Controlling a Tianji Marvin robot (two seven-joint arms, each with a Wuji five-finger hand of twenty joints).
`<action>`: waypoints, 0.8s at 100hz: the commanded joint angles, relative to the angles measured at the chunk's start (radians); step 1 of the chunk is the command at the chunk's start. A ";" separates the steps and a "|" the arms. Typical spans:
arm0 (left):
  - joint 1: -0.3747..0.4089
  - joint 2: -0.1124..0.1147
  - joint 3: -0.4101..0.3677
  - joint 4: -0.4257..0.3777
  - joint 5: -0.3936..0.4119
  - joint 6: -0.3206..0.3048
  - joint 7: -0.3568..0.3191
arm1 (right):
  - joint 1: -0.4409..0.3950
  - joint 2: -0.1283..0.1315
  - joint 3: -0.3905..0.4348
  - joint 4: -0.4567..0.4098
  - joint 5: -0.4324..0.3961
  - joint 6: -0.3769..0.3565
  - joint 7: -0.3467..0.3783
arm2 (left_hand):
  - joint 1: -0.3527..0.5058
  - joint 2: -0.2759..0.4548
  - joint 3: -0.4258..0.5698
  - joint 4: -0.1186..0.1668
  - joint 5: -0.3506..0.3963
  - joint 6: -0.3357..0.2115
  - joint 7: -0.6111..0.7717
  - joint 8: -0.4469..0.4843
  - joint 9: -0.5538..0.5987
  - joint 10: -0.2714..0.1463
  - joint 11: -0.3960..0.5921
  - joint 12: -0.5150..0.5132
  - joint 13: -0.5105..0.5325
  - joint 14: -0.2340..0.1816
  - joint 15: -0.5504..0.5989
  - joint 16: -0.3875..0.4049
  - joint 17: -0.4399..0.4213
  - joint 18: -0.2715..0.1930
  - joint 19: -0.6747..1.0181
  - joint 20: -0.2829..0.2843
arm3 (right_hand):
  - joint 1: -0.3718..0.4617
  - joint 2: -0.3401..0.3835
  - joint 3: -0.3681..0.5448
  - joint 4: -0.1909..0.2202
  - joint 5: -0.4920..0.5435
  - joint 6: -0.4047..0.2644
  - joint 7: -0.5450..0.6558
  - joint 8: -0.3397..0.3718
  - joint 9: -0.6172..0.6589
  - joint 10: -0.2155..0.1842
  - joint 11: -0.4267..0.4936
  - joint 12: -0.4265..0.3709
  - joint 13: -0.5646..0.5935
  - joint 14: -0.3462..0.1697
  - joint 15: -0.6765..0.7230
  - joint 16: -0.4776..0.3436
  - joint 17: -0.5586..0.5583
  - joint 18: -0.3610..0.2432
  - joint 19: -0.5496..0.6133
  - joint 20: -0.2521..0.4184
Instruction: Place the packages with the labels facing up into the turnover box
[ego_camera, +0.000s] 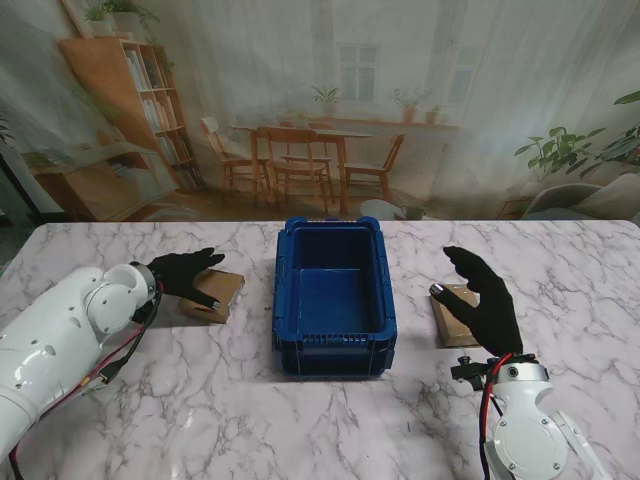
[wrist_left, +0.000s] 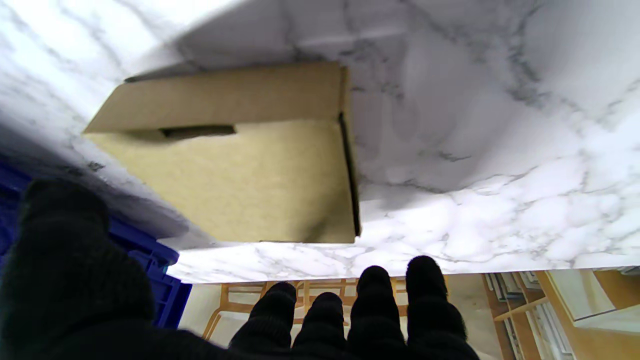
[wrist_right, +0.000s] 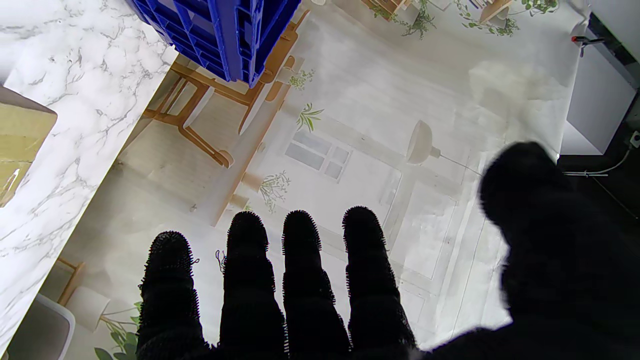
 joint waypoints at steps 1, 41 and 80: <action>-0.014 0.001 0.012 0.031 -0.011 0.007 -0.003 | -0.002 0.001 -0.004 0.004 -0.004 0.005 0.001 | -0.037 -0.029 -0.024 -0.023 -0.026 0.016 -0.016 -0.016 -0.048 0.016 -0.013 -0.017 -0.021 -0.018 -0.017 -0.008 0.001 -0.025 0.001 -0.009 | -0.038 -0.035 0.028 -0.004 -0.029 0.015 -0.018 0.019 -0.030 -0.005 0.017 0.007 -0.030 -0.006 0.009 0.018 -0.011 -0.010 -0.022 0.010; -0.023 -0.028 0.076 0.073 -0.083 0.058 0.078 | 0.002 -0.001 -0.010 0.001 -0.003 0.011 -0.003 | -0.082 0.050 -0.021 -0.014 -0.029 -0.015 -0.013 -0.005 -0.050 0.047 -0.013 -0.017 -0.002 0.177 0.030 0.037 0.041 0.190 0.085 0.005 | -0.053 -0.022 0.033 -0.005 -0.032 0.014 -0.021 0.022 -0.036 -0.003 0.017 0.008 -0.034 -0.006 0.008 0.018 -0.015 -0.010 -0.024 0.011; -0.068 -0.052 0.170 0.108 -0.110 0.097 0.146 | 0.004 -0.003 -0.016 -0.006 0.011 0.025 -0.005 | -0.088 0.093 -0.019 -0.010 -0.028 -0.031 -0.018 -0.039 -0.050 0.040 -0.013 -0.017 -0.017 0.189 0.040 0.055 0.073 0.274 0.180 0.008 | -0.053 0.019 0.014 -0.002 -0.034 0.010 -0.027 0.023 -0.039 -0.005 0.012 0.007 -0.038 -0.005 0.005 0.019 -0.021 -0.007 -0.027 0.015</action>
